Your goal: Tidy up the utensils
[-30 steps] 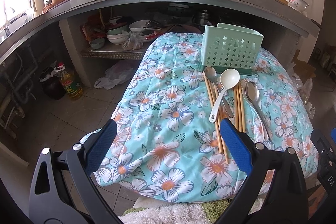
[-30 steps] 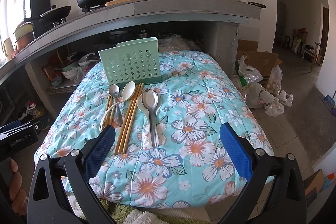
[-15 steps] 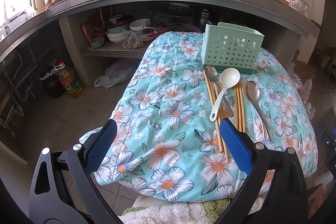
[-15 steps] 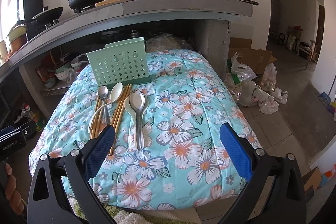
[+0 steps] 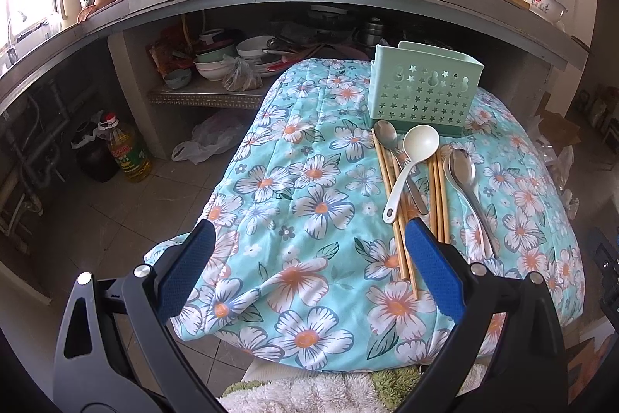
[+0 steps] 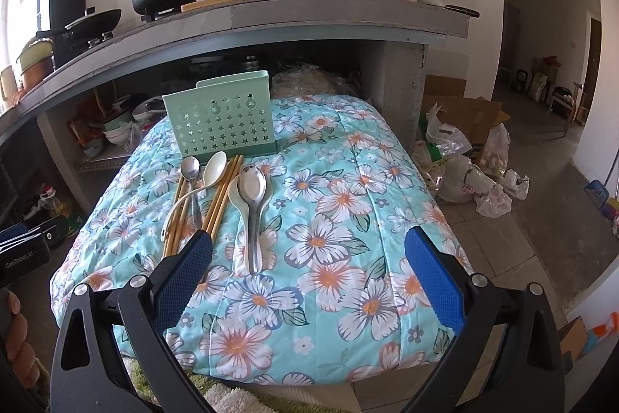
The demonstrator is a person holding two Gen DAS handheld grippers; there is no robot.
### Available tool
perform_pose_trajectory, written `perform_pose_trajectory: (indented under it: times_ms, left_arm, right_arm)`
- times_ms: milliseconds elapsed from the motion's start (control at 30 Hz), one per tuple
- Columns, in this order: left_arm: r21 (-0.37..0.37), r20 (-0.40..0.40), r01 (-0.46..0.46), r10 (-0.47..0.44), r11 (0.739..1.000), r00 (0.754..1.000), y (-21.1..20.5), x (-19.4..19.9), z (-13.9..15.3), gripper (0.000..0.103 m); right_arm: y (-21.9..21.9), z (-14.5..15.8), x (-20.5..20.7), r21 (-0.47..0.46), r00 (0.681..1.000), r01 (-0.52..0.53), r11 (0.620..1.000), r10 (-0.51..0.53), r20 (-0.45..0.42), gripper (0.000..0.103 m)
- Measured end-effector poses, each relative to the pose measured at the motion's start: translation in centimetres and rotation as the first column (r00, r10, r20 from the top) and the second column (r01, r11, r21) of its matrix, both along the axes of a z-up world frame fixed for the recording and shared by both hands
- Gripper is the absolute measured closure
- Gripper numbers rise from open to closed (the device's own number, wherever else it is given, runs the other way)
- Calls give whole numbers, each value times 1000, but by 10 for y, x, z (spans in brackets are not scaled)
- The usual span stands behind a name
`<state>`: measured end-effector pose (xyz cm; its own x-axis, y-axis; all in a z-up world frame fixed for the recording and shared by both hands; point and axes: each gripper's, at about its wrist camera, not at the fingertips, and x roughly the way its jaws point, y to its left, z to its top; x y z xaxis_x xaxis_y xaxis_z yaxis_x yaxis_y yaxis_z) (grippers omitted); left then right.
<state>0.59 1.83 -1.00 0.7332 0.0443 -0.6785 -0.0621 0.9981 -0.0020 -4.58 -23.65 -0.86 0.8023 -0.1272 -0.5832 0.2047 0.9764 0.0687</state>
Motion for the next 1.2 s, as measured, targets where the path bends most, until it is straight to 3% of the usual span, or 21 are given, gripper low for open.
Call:
perform_pose_trajectory:
  times_ms: [1200]
  left_arm:
    - [-1,-1,0,0,1000,1000,0,0,0,8]
  right_arm:
    - [2,-1,1,4,1000,-7,1000,7,-3,6]
